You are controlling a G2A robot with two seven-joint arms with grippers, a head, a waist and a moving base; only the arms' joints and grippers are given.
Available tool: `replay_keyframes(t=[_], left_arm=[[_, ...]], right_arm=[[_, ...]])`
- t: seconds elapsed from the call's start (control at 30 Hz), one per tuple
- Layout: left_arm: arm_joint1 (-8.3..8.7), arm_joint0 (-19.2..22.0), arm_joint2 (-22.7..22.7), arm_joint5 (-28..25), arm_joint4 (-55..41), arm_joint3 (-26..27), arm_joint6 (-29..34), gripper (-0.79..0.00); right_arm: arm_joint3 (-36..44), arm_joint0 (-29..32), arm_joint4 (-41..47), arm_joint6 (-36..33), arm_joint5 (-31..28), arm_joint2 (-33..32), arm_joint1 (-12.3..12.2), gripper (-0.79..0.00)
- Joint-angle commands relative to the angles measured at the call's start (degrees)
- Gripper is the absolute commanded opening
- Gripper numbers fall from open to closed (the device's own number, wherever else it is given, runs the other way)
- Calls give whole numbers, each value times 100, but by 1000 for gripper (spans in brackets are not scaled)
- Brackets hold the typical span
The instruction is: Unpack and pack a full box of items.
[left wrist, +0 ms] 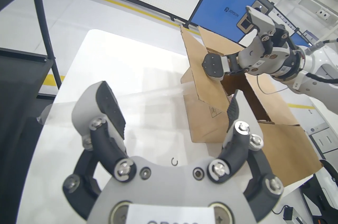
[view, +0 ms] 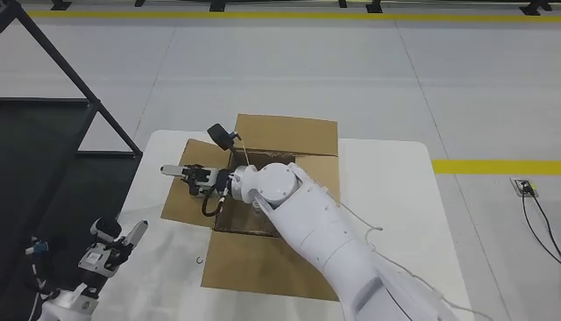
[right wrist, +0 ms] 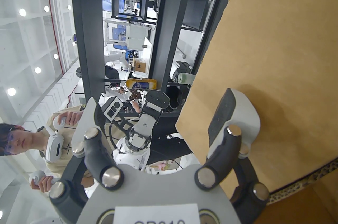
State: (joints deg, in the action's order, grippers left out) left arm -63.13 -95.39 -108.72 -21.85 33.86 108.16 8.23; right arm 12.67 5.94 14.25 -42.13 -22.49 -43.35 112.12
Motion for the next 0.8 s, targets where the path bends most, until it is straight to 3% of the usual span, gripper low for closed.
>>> replay_keyframes(t=[0.0, 0.27, 0.43, 0.63, 0.77], left_arm=[[-1, -25, -30, -6, 86, 118, -27, 0], [27, 117, -283, -103, -99, 648, 231, 0], [68, 352, -300, -203, -369, 893, 723, 0], [131, 776, -44, -222, -523, 1148, 1497, 0], [179, 1198, 328, -230, -838, 1122, 2171, 0]], right_arm=[[20, 3, 78, -325, -179, -88, -69, 0], [-37, -37, 444, -1108, -983, -582, -505, 0], [82, 113, 708, -1472, -1629, -959, -867, 0], [589, 518, 701, -1686, -2115, -1371, -1353, 0], [1372, 1040, 514, -1567, -2208, -1733, -1726, 0]])
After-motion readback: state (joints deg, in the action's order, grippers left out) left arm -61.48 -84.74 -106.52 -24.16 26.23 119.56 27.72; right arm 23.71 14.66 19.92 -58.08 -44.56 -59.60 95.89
